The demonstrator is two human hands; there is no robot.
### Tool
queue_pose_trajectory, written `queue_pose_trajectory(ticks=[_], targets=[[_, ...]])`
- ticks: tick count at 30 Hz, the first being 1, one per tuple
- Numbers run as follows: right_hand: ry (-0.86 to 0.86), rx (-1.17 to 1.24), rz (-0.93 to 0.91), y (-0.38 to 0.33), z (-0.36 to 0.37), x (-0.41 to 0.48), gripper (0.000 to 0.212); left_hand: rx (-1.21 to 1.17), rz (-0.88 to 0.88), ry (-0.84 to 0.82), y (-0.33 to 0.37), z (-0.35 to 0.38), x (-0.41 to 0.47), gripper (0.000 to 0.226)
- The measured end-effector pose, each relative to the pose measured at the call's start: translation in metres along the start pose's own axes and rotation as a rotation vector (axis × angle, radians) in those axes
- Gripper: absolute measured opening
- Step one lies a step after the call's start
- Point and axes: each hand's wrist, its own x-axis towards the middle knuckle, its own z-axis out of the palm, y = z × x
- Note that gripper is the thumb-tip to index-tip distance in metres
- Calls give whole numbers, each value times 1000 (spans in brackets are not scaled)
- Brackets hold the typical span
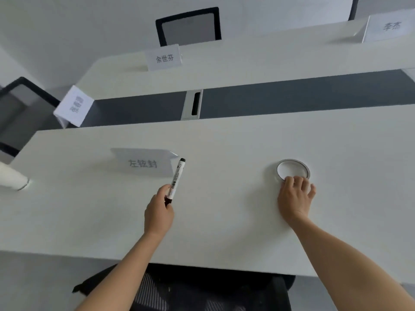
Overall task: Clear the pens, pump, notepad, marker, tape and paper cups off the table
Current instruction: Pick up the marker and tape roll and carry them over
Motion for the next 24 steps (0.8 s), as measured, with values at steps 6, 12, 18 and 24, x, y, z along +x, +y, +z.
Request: queue_pose_trajectory(ticks=[6,12,18,24], targets=[[207,-95,-186,-2,7,-12,15,-119,-44,142,-23,-48,-35,51],[364,-167,-516,-67,-12,-35,10,-393,-221,338,-58,-95,-66,48],[185,-239,-1007,-183,-34,-88,27,-642,-300,489,-112,-151,-99,30],[85,-86,-1211,-309,-31,-217,25,-663,-452,645,-218,-208,-162,26]])
